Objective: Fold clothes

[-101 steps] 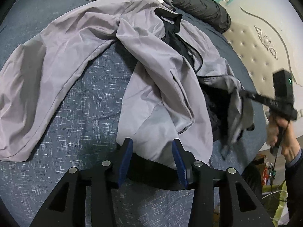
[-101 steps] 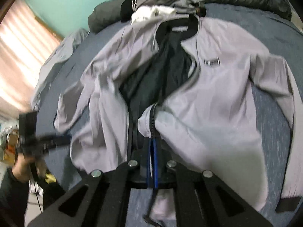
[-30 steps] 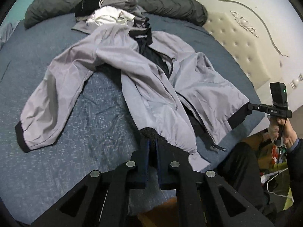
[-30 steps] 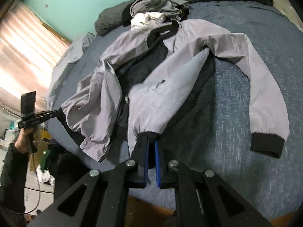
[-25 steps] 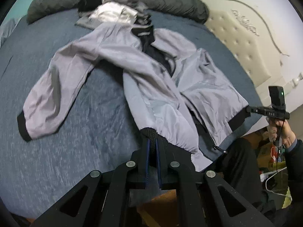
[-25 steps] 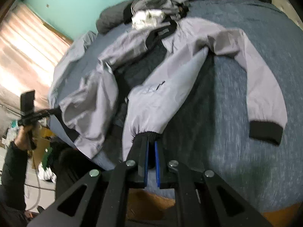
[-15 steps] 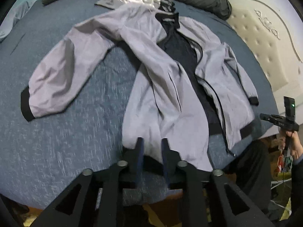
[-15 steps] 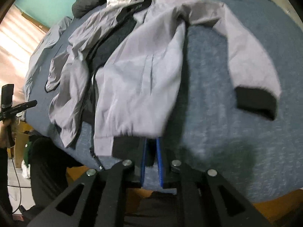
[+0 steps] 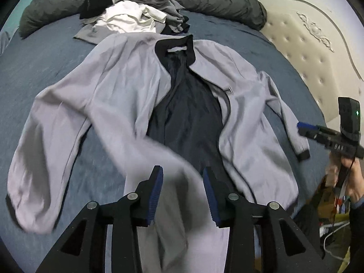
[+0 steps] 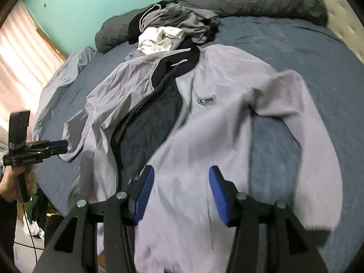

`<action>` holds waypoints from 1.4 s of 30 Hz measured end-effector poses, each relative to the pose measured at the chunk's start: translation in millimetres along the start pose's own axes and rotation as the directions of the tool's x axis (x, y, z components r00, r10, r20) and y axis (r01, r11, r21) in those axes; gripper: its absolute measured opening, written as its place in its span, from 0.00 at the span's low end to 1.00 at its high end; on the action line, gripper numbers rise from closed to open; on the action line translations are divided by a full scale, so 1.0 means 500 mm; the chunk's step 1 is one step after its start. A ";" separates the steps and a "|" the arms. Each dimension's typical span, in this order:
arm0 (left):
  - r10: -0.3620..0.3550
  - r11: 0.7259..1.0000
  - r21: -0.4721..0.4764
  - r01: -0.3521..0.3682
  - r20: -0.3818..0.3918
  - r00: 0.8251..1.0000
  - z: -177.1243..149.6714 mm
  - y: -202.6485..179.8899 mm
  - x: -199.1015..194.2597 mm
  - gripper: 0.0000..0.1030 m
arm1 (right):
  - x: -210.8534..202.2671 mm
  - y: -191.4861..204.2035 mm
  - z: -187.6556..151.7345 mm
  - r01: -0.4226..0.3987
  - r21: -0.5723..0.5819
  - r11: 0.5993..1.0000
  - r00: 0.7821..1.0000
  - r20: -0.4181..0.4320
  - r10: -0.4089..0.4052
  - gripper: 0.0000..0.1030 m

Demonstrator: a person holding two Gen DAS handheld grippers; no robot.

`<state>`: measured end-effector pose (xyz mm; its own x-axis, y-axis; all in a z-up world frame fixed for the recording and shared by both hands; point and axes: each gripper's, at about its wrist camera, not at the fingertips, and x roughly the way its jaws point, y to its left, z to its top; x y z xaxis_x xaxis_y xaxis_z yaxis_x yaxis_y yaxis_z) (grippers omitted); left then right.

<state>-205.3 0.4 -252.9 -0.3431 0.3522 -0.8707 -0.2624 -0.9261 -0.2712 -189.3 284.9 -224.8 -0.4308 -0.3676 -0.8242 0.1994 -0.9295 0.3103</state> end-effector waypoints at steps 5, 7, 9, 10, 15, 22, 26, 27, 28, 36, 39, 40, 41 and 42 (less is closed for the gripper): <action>-0.019 1.000 -0.015 0.019 -0.017 1.000 0.099 0.014 0.090 0.39 | 0.111 0.007 0.086 -0.002 -0.017 1.000 1.000 -0.030 0.001 0.49; -0.006 1.000 -0.003 0.006 -0.028 1.000 0.133 0.020 0.125 0.39 | 0.150 0.005 0.114 0.002 -0.023 1.000 0.999 -0.039 -0.003 0.49; 0.011 1.000 0.007 -0.011 -0.040 0.999 0.162 0.029 0.161 0.39 | 0.190 0.002 0.139 0.010 -0.037 0.999 0.999 -0.049 -0.012 0.49; 0.016 1.000 0.008 -0.015 -0.048 0.999 0.174 0.036 0.177 0.39 | 0.210 0.000 0.152 0.013 -0.046 0.999 0.998 -0.054 -0.016 0.49; 0.008 1.000 -0.008 -0.009 -0.068 0.998 0.206 0.070 0.241 0.39 | 0.292 0.005 0.191 0.018 -0.093 0.995 0.996 -0.087 -0.026 0.49; -0.022 1.000 -0.007 0.022 -0.078 0.997 0.208 0.096 0.288 0.39 | 0.394 0.011 0.213 0.014 -0.119 0.993 0.988 -0.154 -0.032 0.09; -0.048 0.999 0.005 0.049 -0.075 0.996 0.204 0.102 0.295 0.25 | 0.415 -0.014 0.229 0.004 -0.042 0.999 0.992 -0.130 -0.009 0.03; -0.046 0.999 0.013 0.047 -0.074 0.996 0.204 0.102 0.296 0.12 | 0.415 -0.019 0.234 -0.001 -0.025 1.000 0.994 -0.114 -0.002 0.03; -0.044 0.999 0.019 0.045 -0.072 0.996 0.204 0.103 0.298 0.07 | 0.414 -0.023 0.239 -0.008 -0.007 1.000 0.995 -0.097 0.007 0.03; -0.119 0.993 -0.014 0.119 -0.025 0.993 0.228 0.115 0.295 0.02 | 0.416 -0.033 0.290 -0.055 0.096 0.994 0.998 0.022 0.053 0.02; -0.166 0.985 -0.038 0.167 0.017 0.986 0.245 0.120 0.280 0.02 | 0.413 -0.048 0.312 -0.073 0.156 0.985 0.995 0.075 0.062 0.02; -0.182 0.982 -0.048 0.184 0.032 0.983 0.251 0.122 0.275 0.02 | 0.411 -0.055 0.319 -0.084 0.176 0.981 0.993 0.095 0.068 0.02; -0.200 0.978 -0.059 0.202 0.045 0.979 0.256 0.123 0.270 0.02 | 0.408 -0.061 0.326 -0.097 0.196 0.976 0.991 0.114 0.075 0.02; -0.215 0.973 -0.069 0.219 0.056 0.975 0.261 0.126 0.265 0.02 | 0.407 -0.066 0.336 -0.115 0.219 0.969 0.987 0.131 0.088 0.02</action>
<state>-384.9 6.5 -332.0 -0.3290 0.5504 -0.7673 -0.2684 -0.8335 -0.4829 -431.2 235.6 -323.1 -0.5231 -0.4489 -0.7245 0.0506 -0.8649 0.4994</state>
